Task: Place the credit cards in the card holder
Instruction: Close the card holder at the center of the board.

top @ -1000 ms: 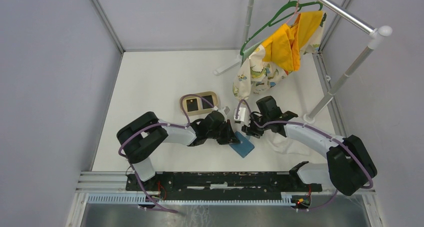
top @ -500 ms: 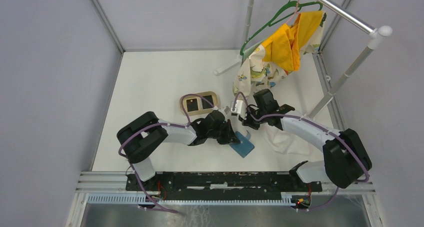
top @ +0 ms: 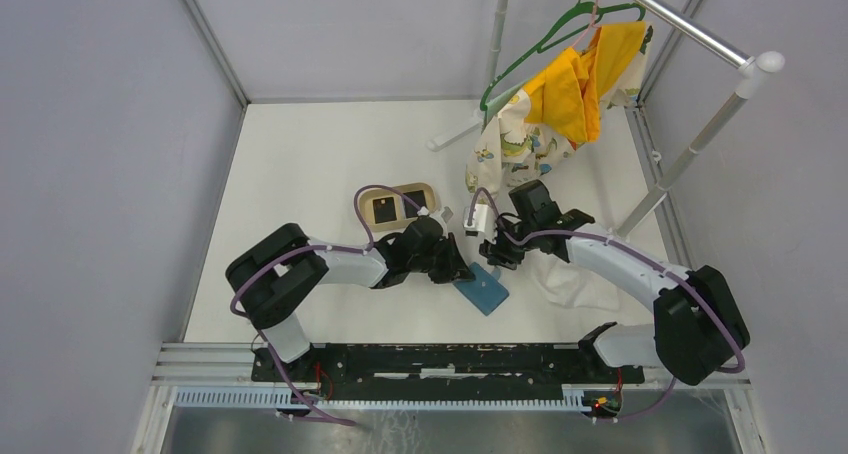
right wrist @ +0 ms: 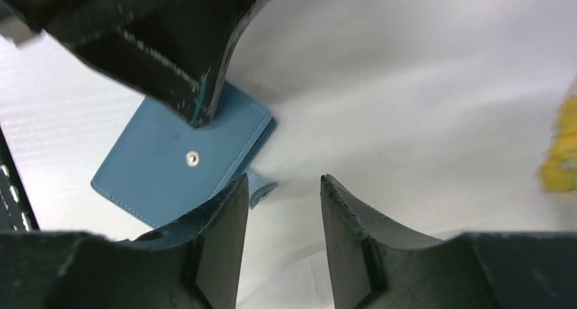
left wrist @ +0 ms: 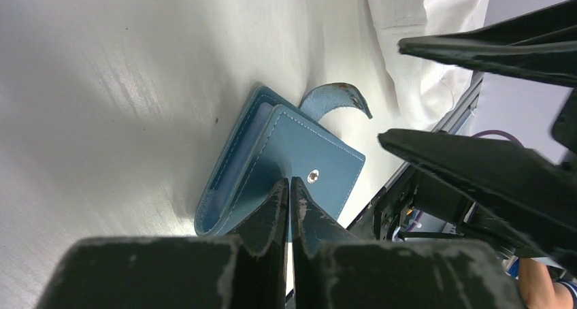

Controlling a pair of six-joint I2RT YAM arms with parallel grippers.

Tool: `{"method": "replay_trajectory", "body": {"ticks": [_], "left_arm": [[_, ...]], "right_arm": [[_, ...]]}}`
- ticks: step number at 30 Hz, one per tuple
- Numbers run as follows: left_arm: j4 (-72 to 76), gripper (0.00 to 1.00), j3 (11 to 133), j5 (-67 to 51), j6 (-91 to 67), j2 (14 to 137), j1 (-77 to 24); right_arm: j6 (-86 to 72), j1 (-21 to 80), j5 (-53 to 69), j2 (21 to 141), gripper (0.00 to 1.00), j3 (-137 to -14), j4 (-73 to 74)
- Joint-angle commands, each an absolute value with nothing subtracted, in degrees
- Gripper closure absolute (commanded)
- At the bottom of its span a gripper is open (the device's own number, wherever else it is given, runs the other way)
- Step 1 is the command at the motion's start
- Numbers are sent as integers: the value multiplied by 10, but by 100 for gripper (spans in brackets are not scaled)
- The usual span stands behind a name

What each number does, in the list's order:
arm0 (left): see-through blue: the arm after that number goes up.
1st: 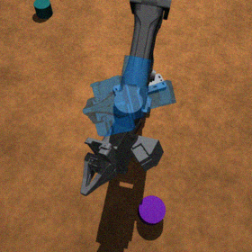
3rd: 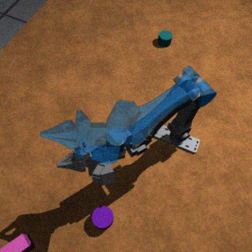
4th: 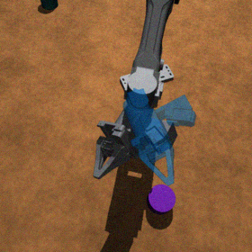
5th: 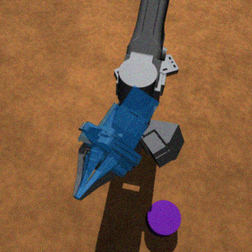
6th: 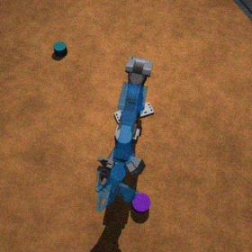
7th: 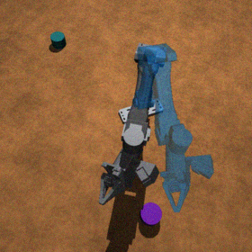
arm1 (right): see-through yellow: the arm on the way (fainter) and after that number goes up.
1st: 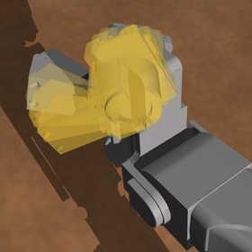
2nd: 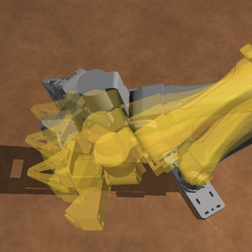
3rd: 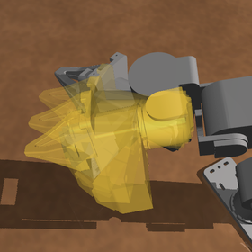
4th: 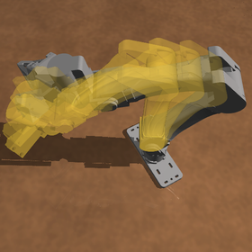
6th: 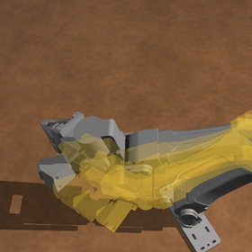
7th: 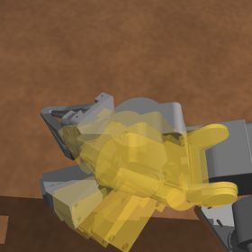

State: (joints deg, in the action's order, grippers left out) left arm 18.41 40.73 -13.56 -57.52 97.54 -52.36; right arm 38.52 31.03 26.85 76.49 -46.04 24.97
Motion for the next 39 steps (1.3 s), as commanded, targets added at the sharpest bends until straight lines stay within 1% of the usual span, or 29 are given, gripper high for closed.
{"method": "replay_trajectory", "body": {"ticks": [1, 4, 7, 12, 14, 18, 20, 21, 28, 32, 36, 39], "left_arm": [[189, 91, 408, -133, -544, 952, -522], [190, 91, 409, -133, -543, 949, -522], [190, 91, 411, -136, -541, 951, -523], [196, 90, 411, -143, -541, 959, -523], [198, 90, 413, -143, -542, 960, -523], [198, 91, 414, -146, -541, 960, -523], [201, 91, 416, -149, -541, 963, -523], [202, 91, 417, -152, -541, 966, -524], [216, 92, 427, -167, -548, 988, -524], [211, 92, 426, -160, -550, 989, -523], [208, 92, 425, -153, -551, 997, -522], [209, 94, 427, -151, -552, 1008, -521]], "right_arm": [[365, 311, 229, 743, 49, -425, 257], [352, 311, 224, 748, 48, -418, 252], [344, 310, 222, 760, 50, -421, 250], [336, 312, 221, 775, 61, -425, 245], [333, 313, 220, 781, 68, -429, 245], [328, 313, 212, 777, 90, -435, 236], [329, 312, 210, 772, 98, -436, 227], [330, 312, 211, 769, 100, -437, 224], [365, 312, 286, 776, 100, -463, 213], [411, 312, 323, 791, 100, -469, 214], [461, 312, 335, 814, 100, -470, 244], [497, 312, 345, 822, 98, -465, 275]]}}
